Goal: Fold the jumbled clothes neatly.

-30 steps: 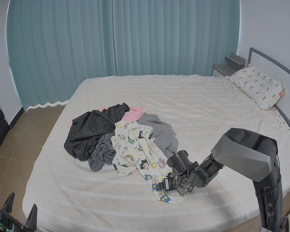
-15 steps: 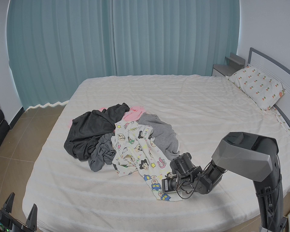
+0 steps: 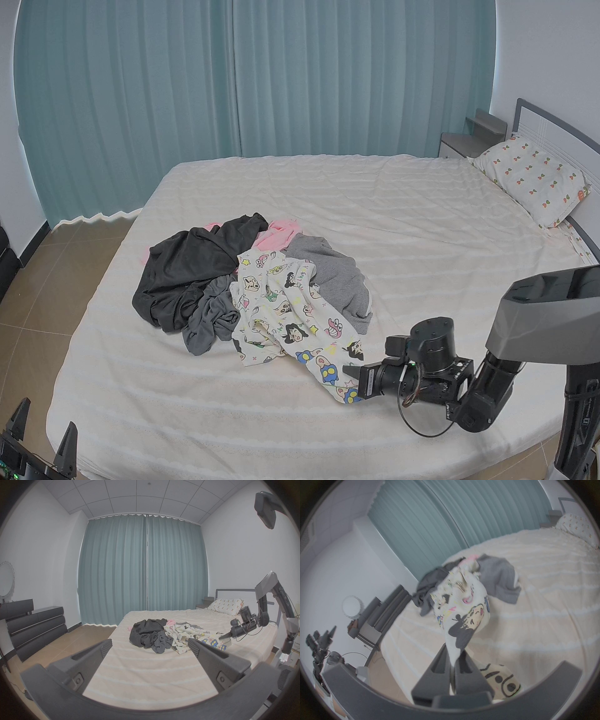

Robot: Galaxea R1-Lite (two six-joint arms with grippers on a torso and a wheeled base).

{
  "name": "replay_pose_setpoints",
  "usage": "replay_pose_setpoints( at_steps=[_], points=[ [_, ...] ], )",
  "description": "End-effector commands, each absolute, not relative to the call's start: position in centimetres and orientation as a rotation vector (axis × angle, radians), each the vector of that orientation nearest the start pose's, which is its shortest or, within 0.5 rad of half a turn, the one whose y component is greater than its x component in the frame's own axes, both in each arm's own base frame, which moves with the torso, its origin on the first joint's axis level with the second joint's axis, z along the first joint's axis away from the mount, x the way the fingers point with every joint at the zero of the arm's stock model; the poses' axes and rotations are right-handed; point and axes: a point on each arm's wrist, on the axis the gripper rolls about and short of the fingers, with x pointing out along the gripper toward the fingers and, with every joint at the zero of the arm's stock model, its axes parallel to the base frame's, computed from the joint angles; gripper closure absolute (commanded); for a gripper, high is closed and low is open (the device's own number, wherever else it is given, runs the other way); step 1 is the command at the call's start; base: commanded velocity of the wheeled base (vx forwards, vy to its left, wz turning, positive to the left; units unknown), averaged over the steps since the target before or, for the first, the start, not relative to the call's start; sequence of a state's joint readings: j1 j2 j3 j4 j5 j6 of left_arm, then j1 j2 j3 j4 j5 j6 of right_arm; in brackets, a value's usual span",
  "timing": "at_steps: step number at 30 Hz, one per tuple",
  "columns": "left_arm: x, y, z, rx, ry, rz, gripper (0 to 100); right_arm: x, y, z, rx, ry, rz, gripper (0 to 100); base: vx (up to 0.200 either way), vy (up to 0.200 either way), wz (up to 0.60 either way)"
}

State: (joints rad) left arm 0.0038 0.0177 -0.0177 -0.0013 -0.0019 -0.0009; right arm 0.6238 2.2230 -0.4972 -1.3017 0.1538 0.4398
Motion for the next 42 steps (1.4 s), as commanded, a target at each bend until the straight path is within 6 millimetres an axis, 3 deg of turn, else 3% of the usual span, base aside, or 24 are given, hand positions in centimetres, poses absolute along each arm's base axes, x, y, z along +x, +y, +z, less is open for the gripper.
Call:
replay_pose_setpoints(
  at_steps=[1, 2, 9, 10, 11, 12, 14, 17, 18, 22, 23, 24, 26, 32, 35, 36, 42],
  points=[
    [-2.3, 0.0, 7.6, 0.031, -0.005, 0.0, 0, 23.6, 18.0, 6.2, 0.347, 0.442, 0.73, 100, 0.0, 0.0, 0.0],
    [-2.3, 0.0, 7.6, 0.031, -0.005, 0.0, 0, 23.6, 18.0, 6.2, 0.347, 0.442, 0.73, 100, 0.0, 0.0, 0.0],
    [-2.3, 0.0, 7.7, 0.058, -0.017, 0.0, 0, 22.6, 17.9, 13.6, 0.408, 0.202, 0.812, 100, 0.0, 0.0, 0.0],
    [-2.5, 0.0, 8.6, 0.048, -0.055, 0.0, 0, 22.4, 18.0, 14.5, 0.412, 0.185, 0.822, 100, 0.0, 0.0, 0.0],
    [-2.9, 0.0, 10.6, 0.034, -0.126, 0.002, 0, 22.3, 18.1, 15.4, 0.416, 0.171, 0.83, 100, 0.0, 0.0, 0.0],
    [-3.4, 0.0, 14.0, -0.002, -0.201, 0.004, 0, 22.2, 18.3, 16.8, 0.42, 0.153, 0.843, 100, 0.0, 0.0, 0.0],
    [-2.8, 0.0, 16.5, -0.021, -0.181, -0.01, 0, 22.3, 18.6, 18.9, 0.426, 0.134, 0.856, 100, 0.0, 0.0, 0.0],
    [-1.2, -0.1, 17.4, 0.029, -0.104, -0.068, 0, 22.5, 19.0, 20.9, 0.431, 0.113, 0.87, 100, 0.0, 0.0, 0.0],
    [0.4, -0.4, 18.4, 0.064, -0.041, -0.174, 0, 22.4, 19.3, 22.4, 0.436, 0.094, 0.883, 100, 0.0, 0.0, 0.0],
    [3.8, -0.8, 20.9, 0.065, 0.04, -0.362, 0, 22.1, 20.2, 23.7, 0.44, 0.084, 0.916, 100, 0.0, 0.0, 0.0],
    [3.8, -0.8, 20.9, 0.065, 0.04, -0.362, 0, 22.1, 20.2, 23.7, 0.44, 0.084, 0.916, 100, 0.0, 0.0, 0.0],
    [6.3, -1.4, 21.0, 0.073, 0.128, -0.492, 0, 21.8, 20.9, 24.4, 0.446, 0.069, 0.938, 100, 0.0, 0.0, 0.0],
    [8.5, -2.5, 20.4, 0.068, 0.226, -0.599, 0, 21.7, 21.1, 25.2, 0.451, 0.054, 0.95, 100, 0.0, 0.0, 0.0],
    [13.4, -5.8, 18.0, 0.084, 0.423, -0.764, 0, 21.6, 21.7, 27.1, 0.46, 0.036, 0.969, 100, 0.0, 0.0, 0.0],
    [14.4, -6.9, 17.1, 0.093, 0.461, -0.811, 0, 21.4, 21.9, 27.5, 0.464, 0.027, 0.978, 100, 0.0, 0.0, 0.0],
    [15.4, -7.9, 15.3, 0.106, 0.526, -0.837, 0, 21.3, 21.9, 27.9, 0.468, 0.014, 0.981, 100, 0.0, 0.0, 0.0],
    [16.8, -9.7, 12.6, 0.109, 0.601, -0.886, 0, 20.8, 22.1, 28.4, 0.473, 0.004, 1.0, 100, 0.0, 0.0, 0.0]
  ],
)
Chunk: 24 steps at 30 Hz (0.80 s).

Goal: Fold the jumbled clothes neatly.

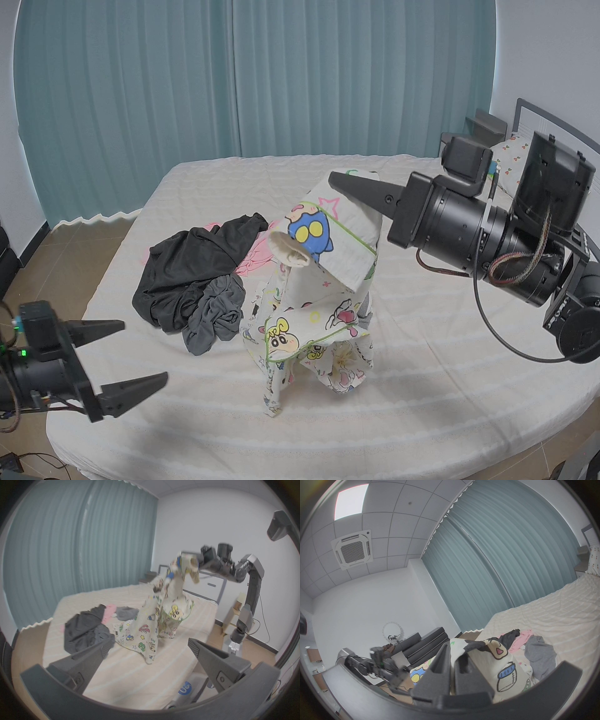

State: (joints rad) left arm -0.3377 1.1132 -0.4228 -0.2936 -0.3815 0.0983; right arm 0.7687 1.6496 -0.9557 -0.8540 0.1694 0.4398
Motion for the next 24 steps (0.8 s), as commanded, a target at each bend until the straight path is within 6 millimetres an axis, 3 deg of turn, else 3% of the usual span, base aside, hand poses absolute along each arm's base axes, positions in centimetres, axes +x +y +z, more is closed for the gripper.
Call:
replay_pose_setpoints(
  at_steps=[1, 11, 24],
  points=[
    [16.8, -10.2, 12.2, 0.113, 0.611, -0.907, 0, 20.7, 22.3, 28.4, 0.473, 0.007, 1.004, 100, 0.0, 0.0, 0.0],
    [17.2, -12.9, 11.3, 0.065, 0.608, -0.928, 0, 20.5, 22.5, 28.6, 0.477, 0.004, 1.003, 100, 0.0, 0.0, 0.0],
    [20.2, -14.6, 7.0, 0.124, 0.62, -0.733, 0, 20.2, 22.2, 29.0, 0.481, -0.009, 1.008, 100, 0.0, 0.0, 0.0]
  ],
)
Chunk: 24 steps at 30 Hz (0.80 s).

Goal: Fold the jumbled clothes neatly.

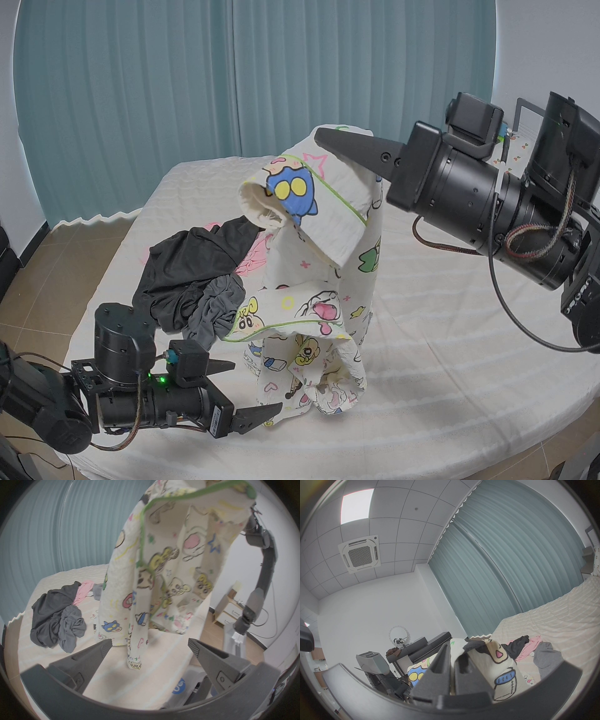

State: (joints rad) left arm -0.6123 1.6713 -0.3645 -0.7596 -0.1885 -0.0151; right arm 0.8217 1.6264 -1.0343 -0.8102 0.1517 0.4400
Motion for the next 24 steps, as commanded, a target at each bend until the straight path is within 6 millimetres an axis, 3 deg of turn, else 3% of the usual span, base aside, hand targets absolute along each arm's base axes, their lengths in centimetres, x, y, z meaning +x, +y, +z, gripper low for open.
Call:
replay_pose_setpoints(
  at_steps=[1, 12, 24],
  points=[
    [20.4, -14.7, 6.8, 0.121, 0.617, -0.734, 0, 20.1, 22.2, 29.1, 0.481, -0.009, 1.008, 100, 0.0, 0.0, 0.0],
    [23.3, -15.1, 4.2, 0.073, 0.562, -0.758, 0, 19.8, 21.8, 28.9, 0.473, 0.015, 1.008, 100, 0.0, 0.0, 0.0],
    [24.6, -15.3, 1.6, 0.016, 0.616, -0.898, 0, 19.8, 22.3, 28.5, 0.469, 0.029, 1.014, 100, 0.0, 0.0, 0.0]
  ],
)
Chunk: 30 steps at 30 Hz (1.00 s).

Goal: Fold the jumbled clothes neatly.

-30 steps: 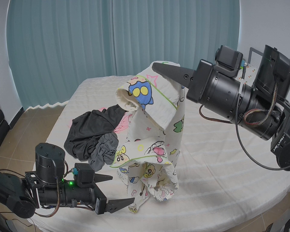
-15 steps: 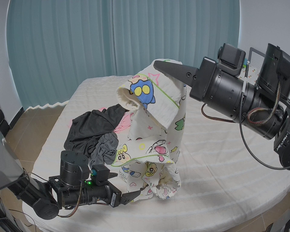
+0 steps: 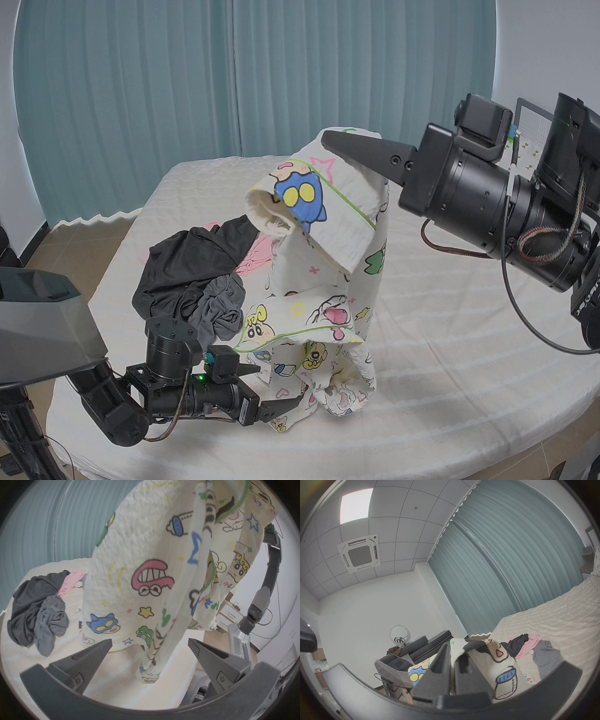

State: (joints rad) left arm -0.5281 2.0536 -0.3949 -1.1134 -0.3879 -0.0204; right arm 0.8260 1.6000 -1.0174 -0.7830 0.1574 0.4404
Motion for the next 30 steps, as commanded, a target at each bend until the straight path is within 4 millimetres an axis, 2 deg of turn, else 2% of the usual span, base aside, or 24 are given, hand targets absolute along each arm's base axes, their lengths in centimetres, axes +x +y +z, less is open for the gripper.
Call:
replay_pose_setpoints(
  at_steps=[1, 11, 20, 21, 25, 30],
  points=[
    [24.6, -15.4, 1.4, 0.016, 0.618, -0.902, 0, 19.8, 22.3, 28.5, 0.469, 0.029, 1.014, 100, 0.0, 0.0, 0.0],
    [25.1, -16.4, -2.1, 0.018, 0.606, -0.922, 0, 19.7, 22.5, 28.7, 0.471, 0.024, 1.023, 100, 0.0, 0.0, 0.0],
    [25.1, -17.2, -2.5, -0.004, 0.622, -0.939, 0, 19.7, 22.4, 28.7, 0.472, 0.023, 1.023, 100, 0.0, 0.0, 0.0],
    [25.1, -17.3, -2.5, -0.017, 0.623, -0.938, 100, 19.7, 22.4, 28.7, 0.472, 0.023, 1.023, 100, 0.0, 0.0, 0.0],
    [25.1, -17.8, -2.2, -0.07, 0.624, -0.931, 100, 19.8, 22.3, 28.6, 0.471, 0.025, 1.018, 100, 0.0, 0.0, 0.0],
    [24.4, -17.2, -1.9, -0.095, 0.591, -0.92, 100, 20.0, 21.5, 28.5, 0.491, 0.036, 0.989, 100, 0.0, 0.0, 0.0]
  ],
)
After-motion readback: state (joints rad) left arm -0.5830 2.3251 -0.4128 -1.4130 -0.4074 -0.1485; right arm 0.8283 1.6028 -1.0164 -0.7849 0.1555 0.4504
